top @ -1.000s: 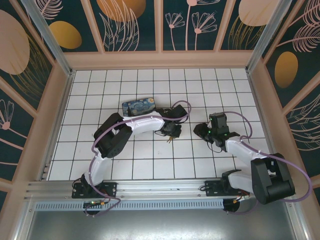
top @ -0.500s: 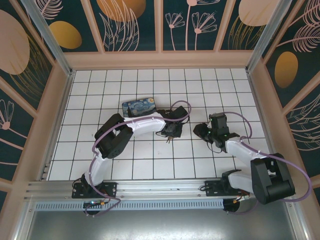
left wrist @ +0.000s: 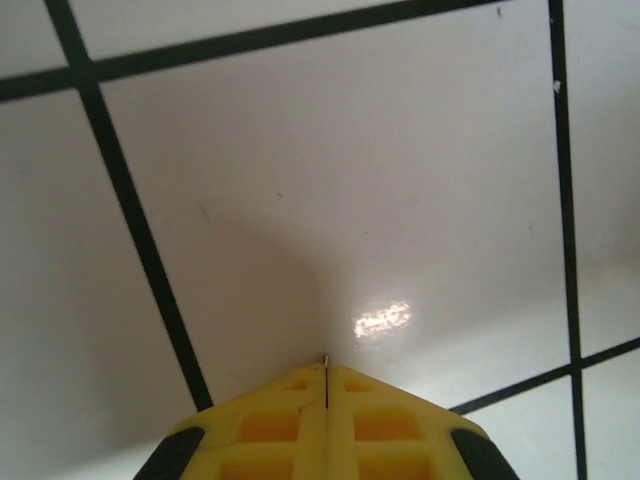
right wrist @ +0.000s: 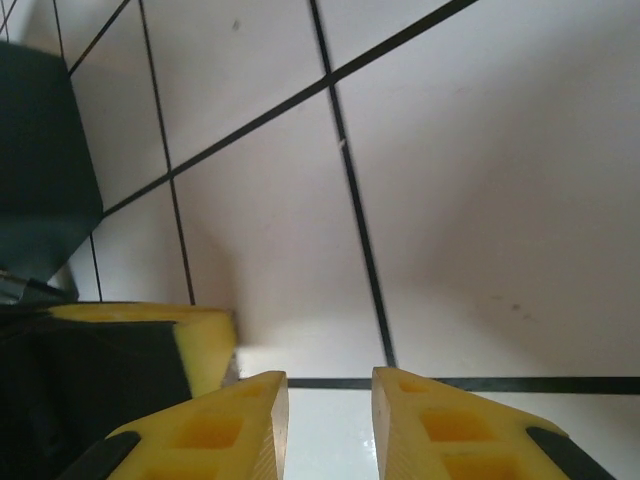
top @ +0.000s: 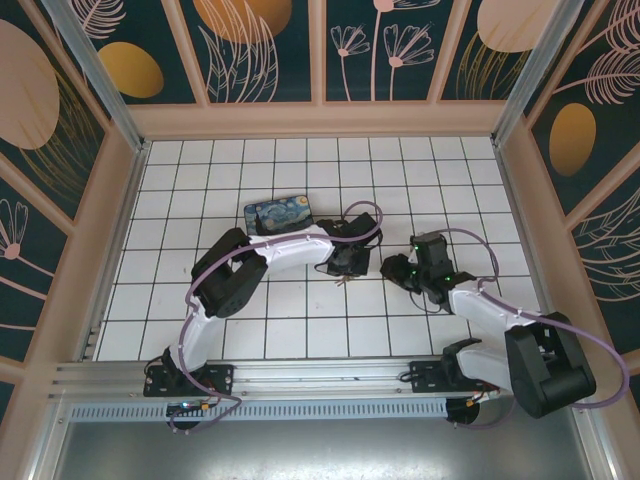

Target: Unlock a padlock with a key

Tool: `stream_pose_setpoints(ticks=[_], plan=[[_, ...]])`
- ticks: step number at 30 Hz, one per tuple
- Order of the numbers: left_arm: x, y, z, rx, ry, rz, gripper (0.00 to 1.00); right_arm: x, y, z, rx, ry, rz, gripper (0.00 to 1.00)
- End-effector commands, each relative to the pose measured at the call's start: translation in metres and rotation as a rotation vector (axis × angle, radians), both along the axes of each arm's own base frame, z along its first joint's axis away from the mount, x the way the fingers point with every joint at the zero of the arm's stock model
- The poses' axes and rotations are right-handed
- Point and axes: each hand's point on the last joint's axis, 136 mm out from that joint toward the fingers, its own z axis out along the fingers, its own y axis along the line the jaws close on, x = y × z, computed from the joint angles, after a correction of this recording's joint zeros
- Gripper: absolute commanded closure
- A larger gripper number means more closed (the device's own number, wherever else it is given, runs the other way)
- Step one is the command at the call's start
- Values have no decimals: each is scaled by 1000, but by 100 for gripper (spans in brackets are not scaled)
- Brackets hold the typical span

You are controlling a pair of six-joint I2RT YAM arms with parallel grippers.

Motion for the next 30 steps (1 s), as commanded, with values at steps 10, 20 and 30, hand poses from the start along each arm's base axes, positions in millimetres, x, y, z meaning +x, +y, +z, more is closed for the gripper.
stream_pose_setpoints(ticks=[10, 20, 30], plan=[[25, 11, 36, -145, 27, 79, 100, -5, 22, 10, 30, -52, 96, 72], [66, 9, 154, -473, -128, 173, 100, 25, 65, 98, 330, -255, 128, 75], [70, 16, 247, -766, -292, 246, 97, 40, 44, 185, 565, -454, 60, 79]])
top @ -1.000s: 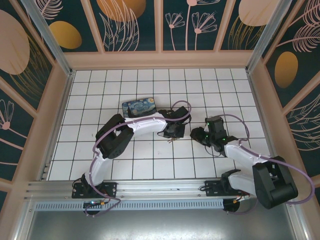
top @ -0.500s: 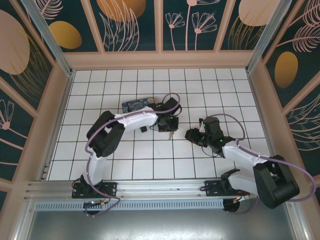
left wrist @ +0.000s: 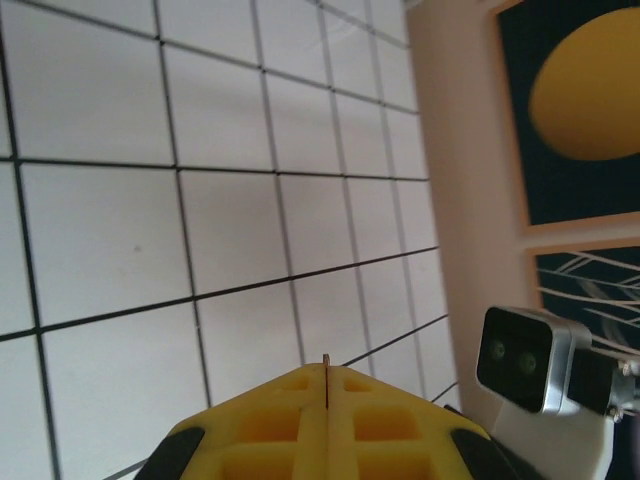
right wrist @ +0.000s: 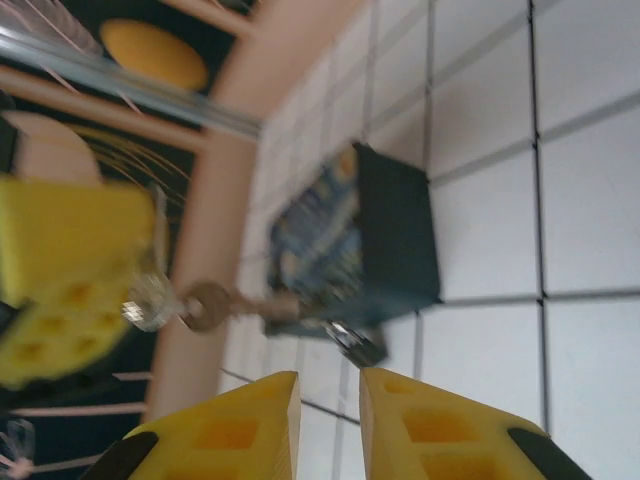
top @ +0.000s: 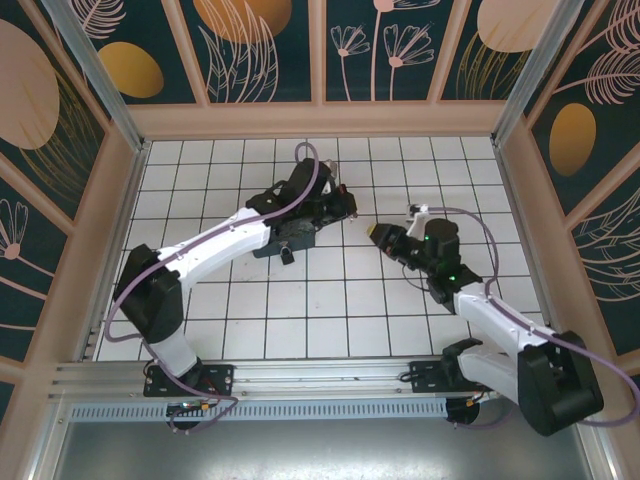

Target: Unlock a padlock with a key

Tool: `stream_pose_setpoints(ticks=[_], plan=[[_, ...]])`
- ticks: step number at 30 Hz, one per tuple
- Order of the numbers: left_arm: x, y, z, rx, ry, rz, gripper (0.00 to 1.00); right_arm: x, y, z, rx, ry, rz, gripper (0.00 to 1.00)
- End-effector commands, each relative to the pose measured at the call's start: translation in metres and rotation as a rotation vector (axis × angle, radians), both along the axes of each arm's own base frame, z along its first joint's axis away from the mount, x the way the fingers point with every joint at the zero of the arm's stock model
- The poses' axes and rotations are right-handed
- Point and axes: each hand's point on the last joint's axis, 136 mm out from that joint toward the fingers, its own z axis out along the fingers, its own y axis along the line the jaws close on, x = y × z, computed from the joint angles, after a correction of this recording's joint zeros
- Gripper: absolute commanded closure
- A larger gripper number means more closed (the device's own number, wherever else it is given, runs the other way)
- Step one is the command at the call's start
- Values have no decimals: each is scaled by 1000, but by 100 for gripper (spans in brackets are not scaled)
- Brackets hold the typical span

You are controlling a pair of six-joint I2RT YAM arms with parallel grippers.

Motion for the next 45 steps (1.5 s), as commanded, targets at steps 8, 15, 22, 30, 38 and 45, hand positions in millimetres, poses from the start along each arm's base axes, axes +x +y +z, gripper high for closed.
stream_pose_setpoints(ticks=[8, 15, 22, 30, 38, 45], plan=[[5, 3, 49, -258, -38, 61, 97, -5, 15, 104, 341, -191, 48, 80], [3, 4, 55, -326, -15, 76, 97, -1, 17, 107, 425, -174, 42, 80], [0, 6, 55, -354, -10, 86, 97, 5, 21, 100, 442, -146, 23, 79], [0, 6, 53, -365, 5, 91, 97, 7, 23, 91, 442, -112, 10, 76], [0, 3, 48, -371, 21, 83, 97, 11, 28, 94, 444, -115, 18, 76], [-1, 3, 48, -372, 24, 80, 97, 15, 30, 97, 459, -125, 24, 76]])
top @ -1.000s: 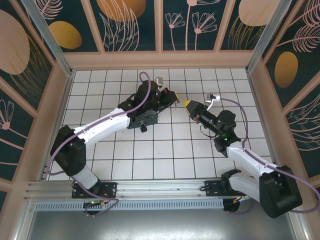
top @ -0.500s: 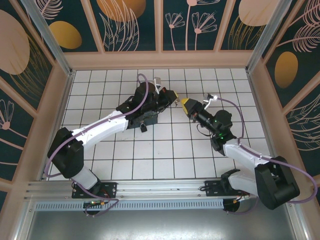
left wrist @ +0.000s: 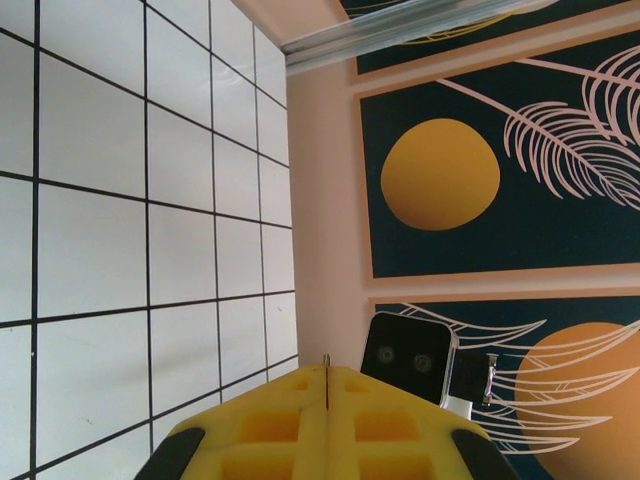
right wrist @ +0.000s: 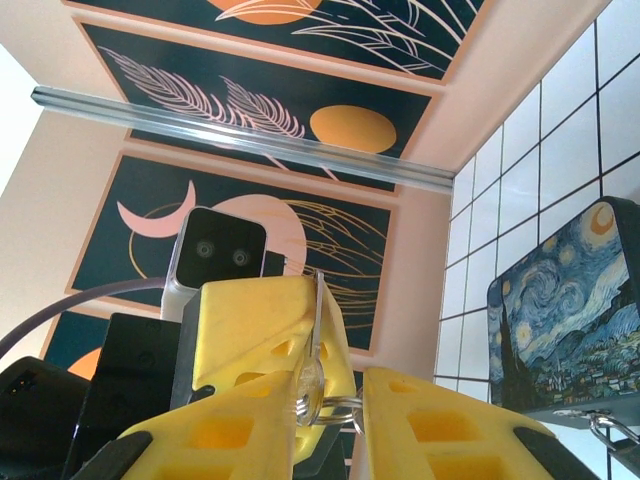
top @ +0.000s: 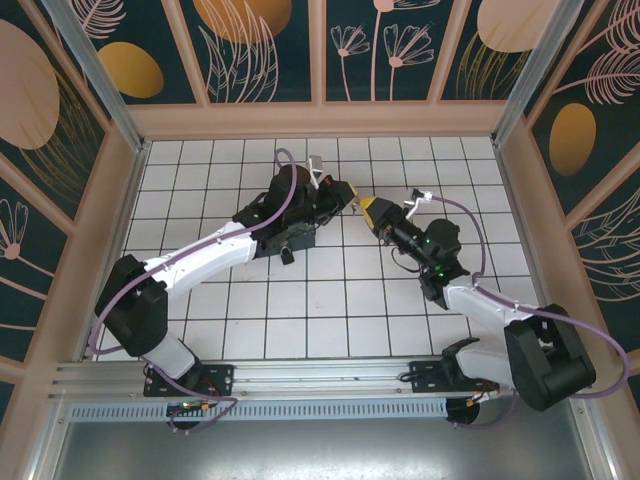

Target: Unlock a padlock with a key

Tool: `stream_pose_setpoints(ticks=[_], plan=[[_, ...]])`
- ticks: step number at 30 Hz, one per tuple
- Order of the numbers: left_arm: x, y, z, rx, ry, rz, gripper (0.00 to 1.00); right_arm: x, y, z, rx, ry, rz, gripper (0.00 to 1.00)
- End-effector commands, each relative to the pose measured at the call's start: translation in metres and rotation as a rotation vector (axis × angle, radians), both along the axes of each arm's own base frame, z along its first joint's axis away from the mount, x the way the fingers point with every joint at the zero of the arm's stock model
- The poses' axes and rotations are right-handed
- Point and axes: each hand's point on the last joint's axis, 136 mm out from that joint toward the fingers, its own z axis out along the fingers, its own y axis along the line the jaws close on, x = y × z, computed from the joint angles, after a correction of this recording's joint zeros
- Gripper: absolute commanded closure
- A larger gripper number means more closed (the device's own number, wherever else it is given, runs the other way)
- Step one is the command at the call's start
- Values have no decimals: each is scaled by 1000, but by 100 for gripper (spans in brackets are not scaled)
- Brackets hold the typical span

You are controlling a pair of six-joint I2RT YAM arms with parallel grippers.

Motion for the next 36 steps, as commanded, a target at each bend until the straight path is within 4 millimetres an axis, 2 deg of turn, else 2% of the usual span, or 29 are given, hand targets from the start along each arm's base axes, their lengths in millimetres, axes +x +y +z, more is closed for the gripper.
stream_pose_setpoints(ticks=[1, 11, 29, 36], plan=[[0, 2, 12, -43, -22, -4, 97, 2, 3, 30, 59, -80, 4, 76], [1, 7, 11, -52, -26, 27, 97, 4, 18, 31, 72, -74, 50, 81], [2, 15, 15, -102, -25, 73, 98, 0, 16, 16, 112, -15, 23, 83], [1, 15, 16, -107, -32, 67, 98, 0, 16, 16, 124, -19, 26, 91]])
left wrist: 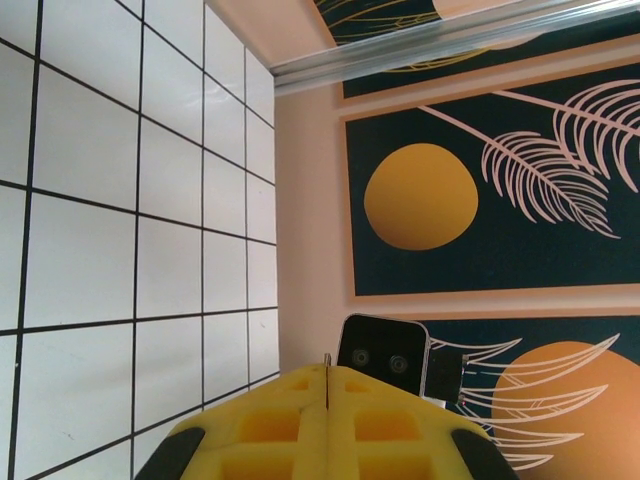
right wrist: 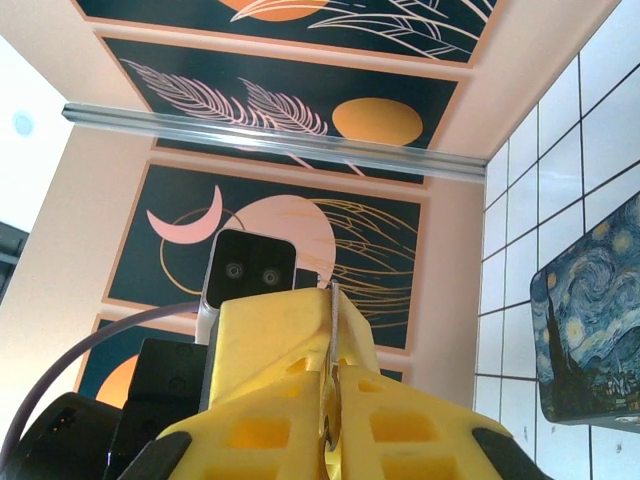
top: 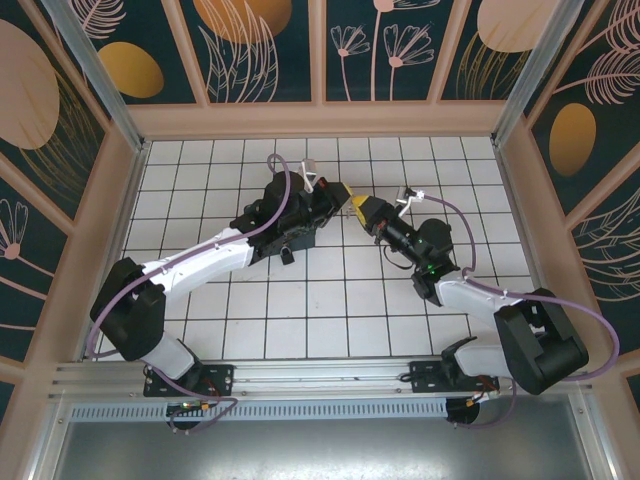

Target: Unlock a padlock with a key

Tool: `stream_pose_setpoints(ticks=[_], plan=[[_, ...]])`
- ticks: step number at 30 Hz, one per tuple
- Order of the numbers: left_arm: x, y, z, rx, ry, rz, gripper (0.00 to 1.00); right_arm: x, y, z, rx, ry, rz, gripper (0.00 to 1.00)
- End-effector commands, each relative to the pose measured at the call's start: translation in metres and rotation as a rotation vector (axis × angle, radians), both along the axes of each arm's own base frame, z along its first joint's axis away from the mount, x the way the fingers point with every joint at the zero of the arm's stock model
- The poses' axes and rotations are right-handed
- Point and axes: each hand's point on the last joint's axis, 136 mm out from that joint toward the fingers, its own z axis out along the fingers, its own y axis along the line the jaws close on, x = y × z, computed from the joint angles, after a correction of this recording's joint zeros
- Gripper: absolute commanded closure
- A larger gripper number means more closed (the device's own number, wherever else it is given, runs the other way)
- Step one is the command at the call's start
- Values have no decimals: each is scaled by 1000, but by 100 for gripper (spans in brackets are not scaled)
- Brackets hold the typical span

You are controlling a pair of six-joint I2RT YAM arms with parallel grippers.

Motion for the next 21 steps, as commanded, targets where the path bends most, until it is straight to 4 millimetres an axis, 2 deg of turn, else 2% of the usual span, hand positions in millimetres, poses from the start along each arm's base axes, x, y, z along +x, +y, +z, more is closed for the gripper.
stream_pose_setpoints(ticks=[1, 4, 6, 7, 9, 12, 14, 17, 19, 21], plan=[[1, 5, 16, -40, -28, 20, 98, -3, 0, 11, 40, -48, 0, 92], [1, 2, 14, -44, -23, 11, 97, -3, 0, 10, 42, -43, -4, 98], [1, 3, 12, -40, -17, 12, 93, -3, -1, 10, 39, -43, -6, 100], [1, 5, 9, -31, -13, 20, 86, -3, -2, 9, 38, -38, -7, 100], [4, 13, 3, 21, -8, 57, 66, -2, -6, 1, 28, -14, -16, 100], [10, 28, -4, 160, -14, 106, 49, -2, -14, -14, -5, 18, -34, 100], [15, 44, -8, 255, -19, 149, 42, -4, -19, -25, -45, 38, -46, 100], [16, 71, -16, 395, -6, 207, 38, -5, -24, -44, -140, 66, -65, 100], [12, 86, -28, 531, 4, 203, 36, -6, -27, -56, -212, 83, -71, 100], [-3, 105, -67, 716, 82, 156, 37, -6, -30, -68, -294, 95, -74, 100]])
